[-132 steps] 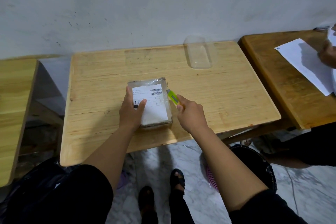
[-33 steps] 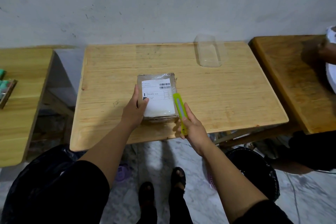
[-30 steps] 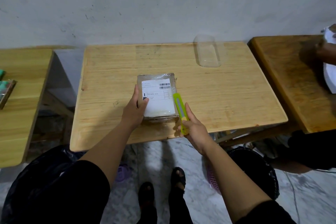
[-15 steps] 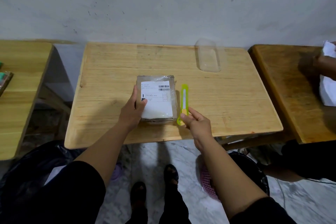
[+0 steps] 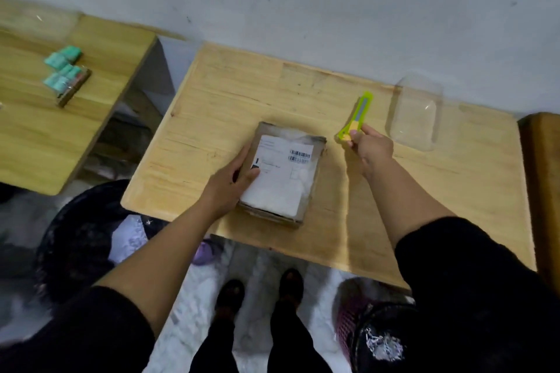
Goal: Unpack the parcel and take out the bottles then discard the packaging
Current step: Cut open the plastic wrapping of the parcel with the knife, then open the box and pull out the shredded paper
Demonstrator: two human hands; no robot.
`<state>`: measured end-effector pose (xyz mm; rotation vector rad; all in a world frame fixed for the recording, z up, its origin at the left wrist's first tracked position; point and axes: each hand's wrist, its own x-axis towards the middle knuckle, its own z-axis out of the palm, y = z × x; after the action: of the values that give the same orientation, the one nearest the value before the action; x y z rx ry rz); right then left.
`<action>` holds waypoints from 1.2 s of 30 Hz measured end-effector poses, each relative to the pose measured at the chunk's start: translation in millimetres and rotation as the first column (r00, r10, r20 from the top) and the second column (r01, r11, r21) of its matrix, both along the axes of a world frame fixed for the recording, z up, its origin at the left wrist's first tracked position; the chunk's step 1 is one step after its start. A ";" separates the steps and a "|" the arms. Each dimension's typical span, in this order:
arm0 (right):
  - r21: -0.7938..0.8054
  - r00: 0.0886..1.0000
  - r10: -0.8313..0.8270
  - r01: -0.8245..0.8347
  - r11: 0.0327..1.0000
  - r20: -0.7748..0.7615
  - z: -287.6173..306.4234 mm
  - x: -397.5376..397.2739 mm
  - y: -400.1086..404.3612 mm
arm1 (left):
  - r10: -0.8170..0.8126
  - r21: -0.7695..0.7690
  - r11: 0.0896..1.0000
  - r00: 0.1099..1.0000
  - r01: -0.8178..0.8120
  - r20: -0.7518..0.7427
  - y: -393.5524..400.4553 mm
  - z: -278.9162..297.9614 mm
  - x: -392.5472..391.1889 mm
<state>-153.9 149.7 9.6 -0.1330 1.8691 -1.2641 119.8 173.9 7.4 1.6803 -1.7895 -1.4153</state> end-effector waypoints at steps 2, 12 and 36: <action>0.024 0.999 0.028 -0.027 0.999 -0.041 -9.7 -13.9 -15.3 | 0.032 0.021 0.999 0.998 -0.031 -0.047 0.9 1.5 0.6; 0.140 0.945 0.168 -0.132 0.981 -0.282 -36.7 -46.2 -50.1 | 0.066 0.091 0.994 0.991 -0.056 -0.113 4.8 9.2 -2.2; 0.056 0.730 0.540 -0.573 0.818 -0.419 8.7 58.2 38.5 | -0.035 -0.068 0.997 0.991 0.027 -0.129 34.4 0.7 19.6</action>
<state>-95.7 188.1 18.3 -1.0127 1.9109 -0.9160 139.4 208.3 8.2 1.4986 -1.7774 -1.4277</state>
